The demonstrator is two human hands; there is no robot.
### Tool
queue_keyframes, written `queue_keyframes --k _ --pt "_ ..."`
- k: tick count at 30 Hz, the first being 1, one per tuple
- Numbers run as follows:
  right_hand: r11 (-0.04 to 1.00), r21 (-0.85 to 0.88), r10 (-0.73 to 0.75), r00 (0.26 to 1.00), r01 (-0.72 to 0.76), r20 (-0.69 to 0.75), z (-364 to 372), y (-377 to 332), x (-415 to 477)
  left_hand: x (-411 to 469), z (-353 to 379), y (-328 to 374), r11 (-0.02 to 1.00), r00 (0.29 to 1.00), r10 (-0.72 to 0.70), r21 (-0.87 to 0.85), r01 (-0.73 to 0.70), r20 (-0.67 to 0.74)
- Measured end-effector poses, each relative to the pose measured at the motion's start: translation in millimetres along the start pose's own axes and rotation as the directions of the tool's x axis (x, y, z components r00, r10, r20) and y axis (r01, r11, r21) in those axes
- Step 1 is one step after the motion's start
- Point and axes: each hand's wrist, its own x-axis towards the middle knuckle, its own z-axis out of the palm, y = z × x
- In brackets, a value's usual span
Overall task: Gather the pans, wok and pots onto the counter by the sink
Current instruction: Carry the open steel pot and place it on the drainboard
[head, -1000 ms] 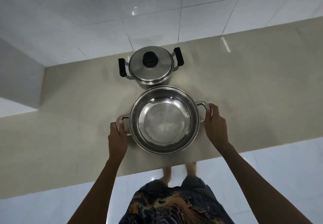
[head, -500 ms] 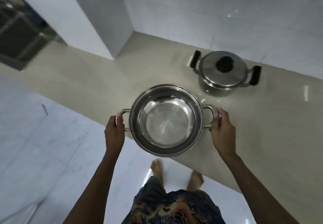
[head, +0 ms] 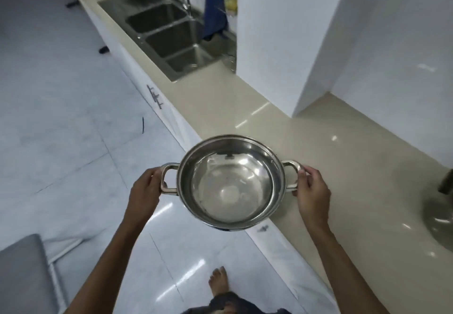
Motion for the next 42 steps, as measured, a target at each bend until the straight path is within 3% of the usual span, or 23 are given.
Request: queue_keyframes --k 7,15,21,30,42 --pt "0.990 0.137 -0.047 0.990 0.028 0.134 152 -110 16 85 -112 -10 0.981 0.963 -0.127 -0.172 0.087 -0.238" --pt "0.973 0.214 -0.133 0.961 0.081 0.243 317 -195 73 221 -190 -45 0.953 0.900 -0.228 -0.274 0.129 -0.370" --pt "0.973 0.222 -0.131 0.949 0.067 0.287 455 -254 134 350 -235 -59 0.944 0.886 -0.270 -0.283 0.168 -0.377" --pt "0.973 0.219 -0.151 0.929 0.079 0.337 661 -377 228 562 -339 -59 0.970 0.886 -0.205 -0.209 0.126 -0.417" --pt "0.970 0.210 -0.167 0.964 0.123 0.206 910 -509 302 870 -463 -89 0.978 0.944 -0.102 -0.205 0.037 -0.314"
